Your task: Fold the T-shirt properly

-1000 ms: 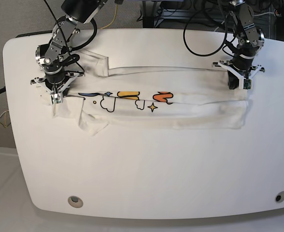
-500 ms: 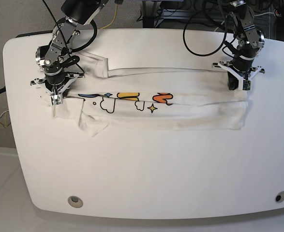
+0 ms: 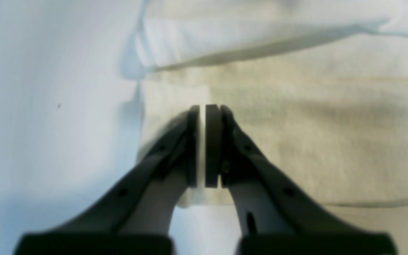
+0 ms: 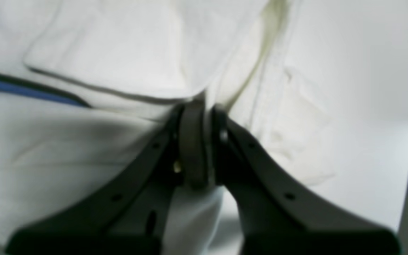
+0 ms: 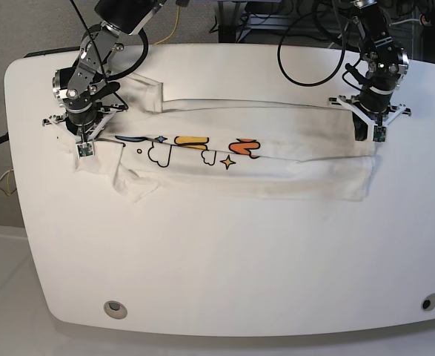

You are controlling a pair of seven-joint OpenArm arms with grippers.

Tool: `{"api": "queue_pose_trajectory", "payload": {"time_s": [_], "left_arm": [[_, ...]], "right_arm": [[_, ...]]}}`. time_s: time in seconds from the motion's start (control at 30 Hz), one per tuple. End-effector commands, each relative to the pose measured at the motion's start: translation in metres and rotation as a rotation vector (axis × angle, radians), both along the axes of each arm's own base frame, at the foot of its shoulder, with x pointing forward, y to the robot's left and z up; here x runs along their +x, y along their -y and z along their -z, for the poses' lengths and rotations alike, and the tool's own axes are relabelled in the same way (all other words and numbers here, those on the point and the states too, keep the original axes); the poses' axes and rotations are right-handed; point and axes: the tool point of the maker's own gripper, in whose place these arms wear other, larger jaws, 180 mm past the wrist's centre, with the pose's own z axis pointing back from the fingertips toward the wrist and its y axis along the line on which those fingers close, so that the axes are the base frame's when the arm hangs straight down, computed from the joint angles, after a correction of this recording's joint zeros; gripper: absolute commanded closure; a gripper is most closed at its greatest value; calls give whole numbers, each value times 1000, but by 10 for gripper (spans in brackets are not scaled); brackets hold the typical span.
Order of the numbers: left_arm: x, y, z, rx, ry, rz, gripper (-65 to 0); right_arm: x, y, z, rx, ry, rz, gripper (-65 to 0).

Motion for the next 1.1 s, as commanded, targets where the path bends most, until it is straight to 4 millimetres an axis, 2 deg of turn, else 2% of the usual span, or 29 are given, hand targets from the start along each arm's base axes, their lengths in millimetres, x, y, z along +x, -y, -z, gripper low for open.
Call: {"api": "queue_pose_trajectory", "payload": {"time_s": [0.0, 0.17, 0.43, 0.5, 0.7, 0.8, 0.9, 1.07], "left_arm": [[11, 0, -16, 1, 61, 2, -21], [16, -1, -22, 4, 80, 1, -21], [23, 4, -46, 19, 144, 4, -21], [24, 6, -52, 22, 159, 4, -21], [23, 4, -61, 48, 136, 0, -23], [27, 3, -69, 63, 139, -3, -25], [31, 3, -75, 71, 145, -5, -25], [32, 2, -78, 78, 140, -7, -25]], "right_arm": [[2, 7, -12, -35, 11, 1, -9], [4, 10, -21, -54, 21, 5, -9], [3, 10, -28, -67, 18, -8, -29], [2, 11, -29, -73, 9, -7, -81], [0, 11, -37, -86, 10, 8, -304], [2, 13, -47, -104, 31, 13, -385], [2, 16, -58, -124, 48, 23, -416], [0, 22, -70, -154, 48, 44, -418]]}}
